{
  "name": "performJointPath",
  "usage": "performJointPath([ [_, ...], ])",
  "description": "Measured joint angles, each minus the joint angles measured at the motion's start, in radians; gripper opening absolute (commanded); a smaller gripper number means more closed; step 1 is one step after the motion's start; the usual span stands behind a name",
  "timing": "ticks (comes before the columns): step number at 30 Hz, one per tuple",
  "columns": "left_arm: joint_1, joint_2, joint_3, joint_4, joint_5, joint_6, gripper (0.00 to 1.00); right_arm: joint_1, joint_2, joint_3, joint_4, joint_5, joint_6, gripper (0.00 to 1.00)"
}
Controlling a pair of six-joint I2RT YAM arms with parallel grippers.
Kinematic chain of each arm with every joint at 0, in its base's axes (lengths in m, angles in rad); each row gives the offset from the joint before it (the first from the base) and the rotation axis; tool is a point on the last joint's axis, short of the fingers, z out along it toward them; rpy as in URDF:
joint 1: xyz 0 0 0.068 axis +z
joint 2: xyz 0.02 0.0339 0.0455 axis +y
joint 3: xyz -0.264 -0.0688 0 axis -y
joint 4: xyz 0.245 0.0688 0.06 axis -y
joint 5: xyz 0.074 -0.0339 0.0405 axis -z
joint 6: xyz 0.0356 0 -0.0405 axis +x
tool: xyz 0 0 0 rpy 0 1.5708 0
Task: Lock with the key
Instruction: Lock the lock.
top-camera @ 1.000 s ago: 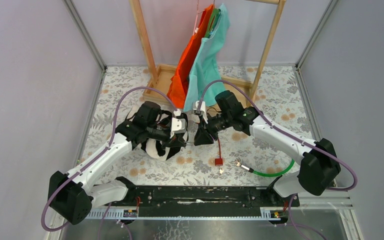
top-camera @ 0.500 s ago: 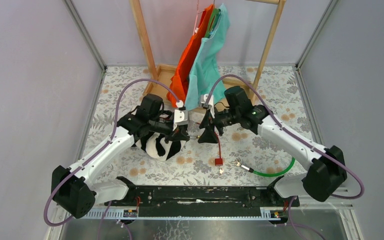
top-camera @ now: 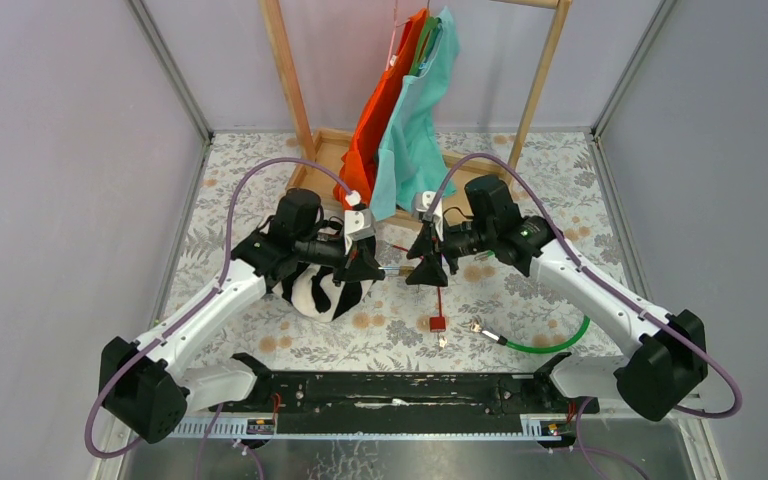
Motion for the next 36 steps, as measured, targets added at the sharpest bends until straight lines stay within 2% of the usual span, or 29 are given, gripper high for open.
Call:
performJointPath([
  [10,0.002,-0.002,-0.029,0.061,0.018,-0.079,0.0,-0.001,0.03,-0.019,0.003,-0.042,-0.02,0.36],
  [13,0.003,-0.002,-0.031,0.073,0.019,-0.087,0.0,0.0,0.037,-0.019,0.002,-0.051,-0.02,0.31],
  [24,0.008,-0.002,-0.039,0.092,0.023,-0.105,0.0,-0.003,0.048,-0.02,0.003,-0.085,-0.007,0.0],
  [36,0.016,-0.002,-0.07,0.136,0.024,-0.146,0.0,-0.005,0.079,-0.037,0.078,-0.114,0.108,0.0],
])
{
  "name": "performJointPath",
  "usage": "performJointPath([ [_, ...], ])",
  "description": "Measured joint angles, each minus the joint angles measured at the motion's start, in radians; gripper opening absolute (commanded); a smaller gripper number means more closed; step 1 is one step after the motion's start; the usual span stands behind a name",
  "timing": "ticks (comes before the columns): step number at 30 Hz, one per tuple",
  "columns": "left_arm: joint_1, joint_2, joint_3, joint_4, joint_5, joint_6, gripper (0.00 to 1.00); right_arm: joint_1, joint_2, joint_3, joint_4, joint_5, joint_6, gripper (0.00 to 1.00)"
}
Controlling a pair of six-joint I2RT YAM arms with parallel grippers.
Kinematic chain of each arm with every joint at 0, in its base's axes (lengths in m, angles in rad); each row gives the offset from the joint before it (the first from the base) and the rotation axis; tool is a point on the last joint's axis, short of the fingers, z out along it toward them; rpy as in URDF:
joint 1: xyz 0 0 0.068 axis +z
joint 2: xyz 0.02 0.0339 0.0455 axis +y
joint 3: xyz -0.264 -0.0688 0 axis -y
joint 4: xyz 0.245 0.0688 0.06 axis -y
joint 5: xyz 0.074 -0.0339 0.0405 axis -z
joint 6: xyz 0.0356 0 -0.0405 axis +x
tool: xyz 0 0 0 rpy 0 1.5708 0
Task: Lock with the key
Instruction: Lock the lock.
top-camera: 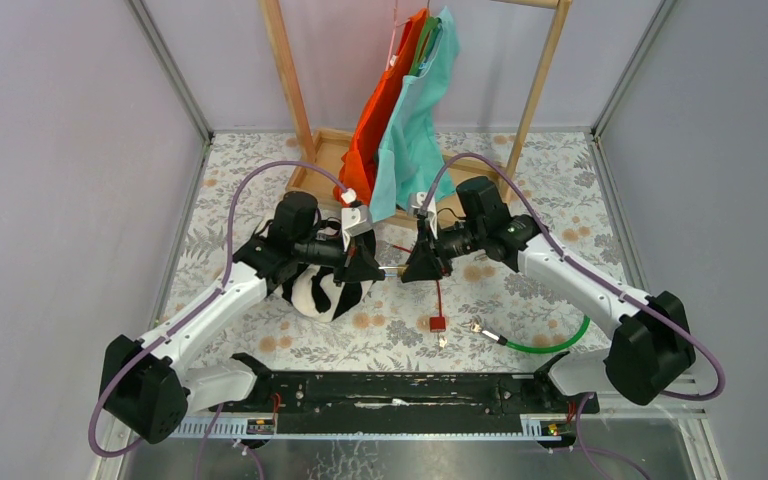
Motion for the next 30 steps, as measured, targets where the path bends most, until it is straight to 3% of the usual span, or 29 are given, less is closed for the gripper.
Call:
performJointPath([
  [27,0.018,0.011,-0.109,0.145,0.014,-0.167,0.0,0.059,0.054,0.005,0.011,0.102,0.088,0.0],
  [30,0.019,0.01,-0.109,0.144,0.013,-0.16,0.0,0.061,0.054,0.011,-0.002,0.117,0.08,0.07],
])
